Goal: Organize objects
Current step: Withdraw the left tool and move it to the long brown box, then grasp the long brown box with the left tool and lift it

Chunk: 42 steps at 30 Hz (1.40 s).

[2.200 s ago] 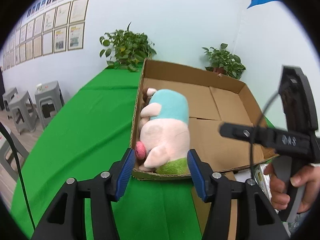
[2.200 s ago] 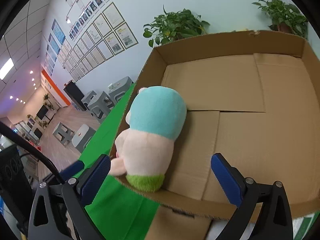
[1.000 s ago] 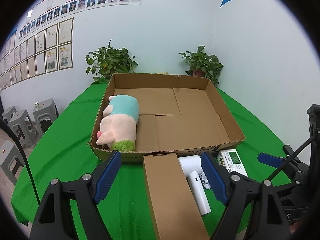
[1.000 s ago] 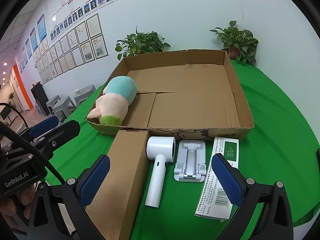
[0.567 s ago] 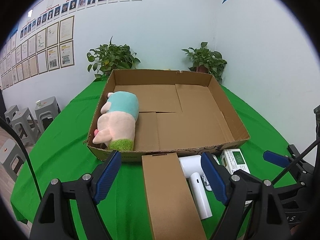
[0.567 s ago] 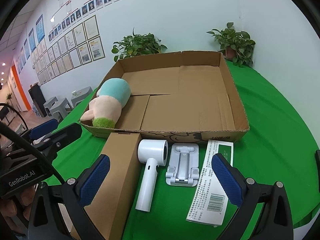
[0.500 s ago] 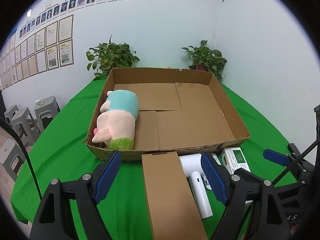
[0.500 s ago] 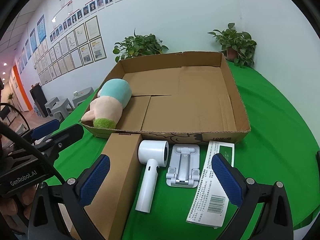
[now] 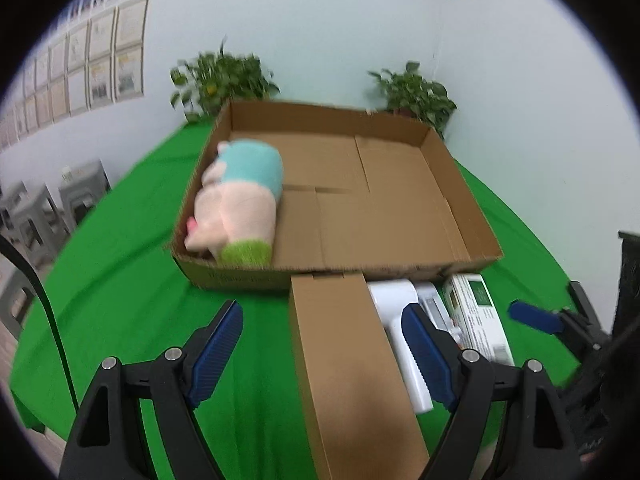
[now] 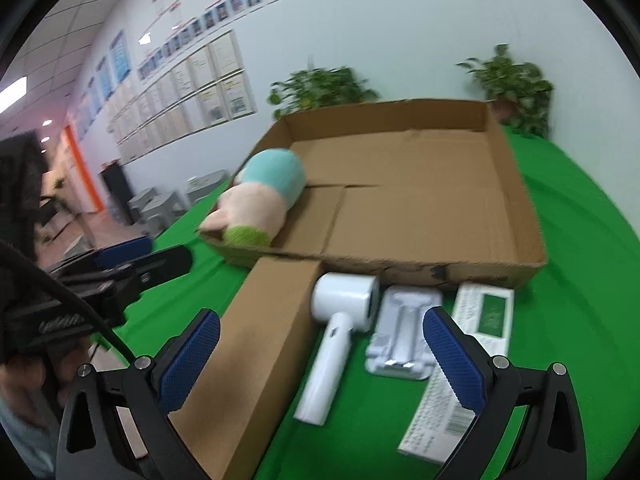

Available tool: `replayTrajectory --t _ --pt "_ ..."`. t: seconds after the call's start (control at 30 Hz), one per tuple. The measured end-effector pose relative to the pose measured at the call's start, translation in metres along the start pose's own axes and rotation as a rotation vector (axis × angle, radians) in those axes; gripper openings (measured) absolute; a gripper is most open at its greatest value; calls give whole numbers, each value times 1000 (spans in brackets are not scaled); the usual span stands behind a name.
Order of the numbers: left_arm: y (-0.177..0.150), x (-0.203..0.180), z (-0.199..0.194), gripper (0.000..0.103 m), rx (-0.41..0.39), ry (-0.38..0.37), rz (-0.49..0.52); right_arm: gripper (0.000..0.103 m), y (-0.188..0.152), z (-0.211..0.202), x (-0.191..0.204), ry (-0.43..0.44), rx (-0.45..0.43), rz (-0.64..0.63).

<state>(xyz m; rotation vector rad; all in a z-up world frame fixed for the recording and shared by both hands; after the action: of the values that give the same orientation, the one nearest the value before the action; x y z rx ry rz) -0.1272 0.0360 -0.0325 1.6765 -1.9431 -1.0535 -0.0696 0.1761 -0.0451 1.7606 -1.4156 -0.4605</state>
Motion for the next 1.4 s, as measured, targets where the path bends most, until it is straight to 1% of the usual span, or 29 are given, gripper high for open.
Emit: replayTrajectory --t 0.07,0.1,0.2,0.23,0.27,0.3,0.37,0.47,0.53,0.57,0.63,0.7,0.77,0.93,1.03,1.17,1.3,1.37,1.4 --pt "-10 8 7 81 55 -40 -38 102 -17 4 14 132 49 -22" --pt "-16 12 11 81 81 -62 -57 102 -23 5 20 179 70 -27" --pt "-31 19 22 80 141 -117 -108 102 -43 11 37 307 130 -8" --pt "-38 21 27 80 171 -144 -130 102 -48 15 41 340 147 16" --pt "-42 21 29 80 184 -161 -138 102 -51 21 43 355 164 44" --pt "-48 20 33 80 207 -195 -146 102 -55 30 44 350 188 69" --pt "-56 18 36 80 228 -227 -148 102 -61 45 46 328 227 87" --pt "-66 17 43 80 256 -275 -167 102 -64 56 53 361 259 109" --pt "-70 19 50 80 276 -312 -203 102 -64 64 60 351 273 92" --pt "-73 19 56 78 290 -333 -227 102 -63 69 66 340 284 67" --pt "-76 20 66 70 320 -369 -256 103 -65 77 74 332 308 43" --pt "-78 18 72 68 344 -399 -271 103 -69 89 79 287 330 16" --pt "-78 17 74 69 338 -404 -277 103 -71 102 80 249 359 11" --pt "-81 19 75 69 342 -426 -300 103 -74 115 86 188 377 4" --pt "-83 19 74 69 342 -424 -294 103 -74 120 89 164 376 -1" --pt "-84 18 68 68 342 -412 -273 102 -73 123 96 152 372 -9" --pt "-83 17 60 68 331 -395 -260 99 -71 124 103 134 344 -11" --pt "-78 13 50 68 305 -384 -243 95 -68 123 105 123 319 -15" --pt "-73 11 45 68 288 -380 -236 94 -63 119 107 108 291 -26"
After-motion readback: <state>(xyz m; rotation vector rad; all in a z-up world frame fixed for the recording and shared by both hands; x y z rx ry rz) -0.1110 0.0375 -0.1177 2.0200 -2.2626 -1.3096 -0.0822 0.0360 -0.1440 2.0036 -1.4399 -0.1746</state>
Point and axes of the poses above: each gripper's, at about its wrist camera, not at the fingertips, and z roughly the way its jaws point, x to its left, y to its top, the point moved 7 cm from there along z, roughly the way its jaws point, and after that the axes turned 1 degree about -z, right-handed, at the moved point
